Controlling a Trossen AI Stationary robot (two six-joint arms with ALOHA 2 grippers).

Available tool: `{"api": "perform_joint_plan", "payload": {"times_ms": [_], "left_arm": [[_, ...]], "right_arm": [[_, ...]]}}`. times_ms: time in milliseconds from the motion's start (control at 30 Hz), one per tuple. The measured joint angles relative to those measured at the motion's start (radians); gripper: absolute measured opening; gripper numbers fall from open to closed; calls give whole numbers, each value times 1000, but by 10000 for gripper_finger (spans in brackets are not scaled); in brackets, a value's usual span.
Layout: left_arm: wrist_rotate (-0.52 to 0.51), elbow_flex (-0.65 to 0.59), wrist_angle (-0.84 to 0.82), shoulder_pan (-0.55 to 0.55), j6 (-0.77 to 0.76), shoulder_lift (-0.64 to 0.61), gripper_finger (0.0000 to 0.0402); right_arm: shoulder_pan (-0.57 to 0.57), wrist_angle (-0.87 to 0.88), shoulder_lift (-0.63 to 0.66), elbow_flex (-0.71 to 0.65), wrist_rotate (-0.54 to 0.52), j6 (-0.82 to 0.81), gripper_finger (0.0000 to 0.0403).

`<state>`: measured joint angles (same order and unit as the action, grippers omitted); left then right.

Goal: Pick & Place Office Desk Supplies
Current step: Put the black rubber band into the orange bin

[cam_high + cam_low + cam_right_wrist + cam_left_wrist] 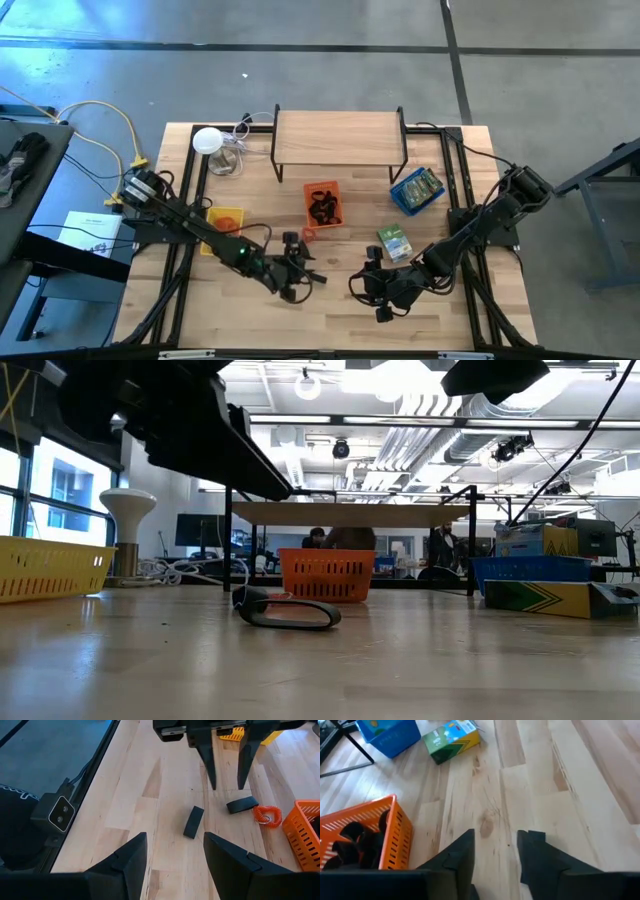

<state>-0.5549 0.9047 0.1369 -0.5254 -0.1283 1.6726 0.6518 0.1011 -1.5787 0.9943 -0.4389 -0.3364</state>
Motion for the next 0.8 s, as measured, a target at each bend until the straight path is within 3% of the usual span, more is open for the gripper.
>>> {"api": "perform_joint_plan", "payload": {"times_ms": [133,267,433,533,800], "left_arm": [[-6,0,-26,0,-54,0,190],[-106,0,-42,-5,-77,0,254],[-145,-1,-229,-5,-218,0,313],[-126,-1,-275,1,-310,24,327],[-168,-1,-243,14,-388,119,331]], "right_arm": [[0,-1,0,0,0,1,184],[0,-1,0,0,0,0,184],[0,-1,0,0,0,-6,184],[1,0,0,0,0,-9,184],[0,-2,0,0,0,-9,184]]}}
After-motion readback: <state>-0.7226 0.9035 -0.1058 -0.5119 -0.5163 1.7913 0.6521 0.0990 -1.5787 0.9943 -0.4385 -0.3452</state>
